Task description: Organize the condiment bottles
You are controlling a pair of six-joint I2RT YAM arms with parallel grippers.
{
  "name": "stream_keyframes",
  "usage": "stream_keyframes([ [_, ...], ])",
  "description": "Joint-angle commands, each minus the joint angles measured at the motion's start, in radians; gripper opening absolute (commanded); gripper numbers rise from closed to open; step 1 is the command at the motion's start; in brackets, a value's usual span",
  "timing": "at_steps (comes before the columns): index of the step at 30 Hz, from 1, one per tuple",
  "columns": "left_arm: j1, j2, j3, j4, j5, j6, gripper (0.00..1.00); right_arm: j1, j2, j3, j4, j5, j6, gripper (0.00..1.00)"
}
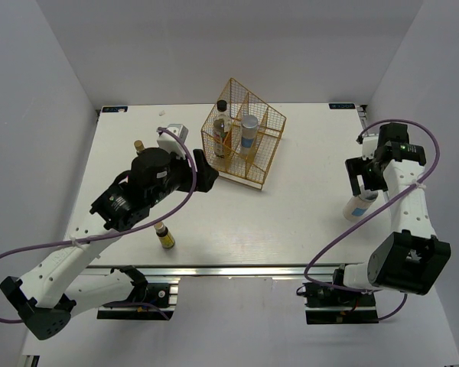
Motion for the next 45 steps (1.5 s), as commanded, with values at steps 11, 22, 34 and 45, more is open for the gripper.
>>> stream_keyframes([
  [11,-0.002,-0.005,-0.017,0.004,0.005,0.001,0.93,-0.073,0.078,-0.019,0.088,-0.085,-0.051,0.84],
  [22,-0.002,-0.006,-0.029,0.014,0.002,-0.033,0.93,-0.081,0.072,-0.068,0.092,-0.15,-0.071,0.49],
  [34,-0.001,0.0,0.0,-0.021,-0.034,-0.048,0.93,-0.043,0.075,0.229,-0.072,-0.52,-0.12,0.0],
  [45,-0.002,0.006,0.052,-0.114,-0.098,-0.066,0.93,0.264,0.225,0.671,-0.059,-0.585,-0.011,0.0],
])
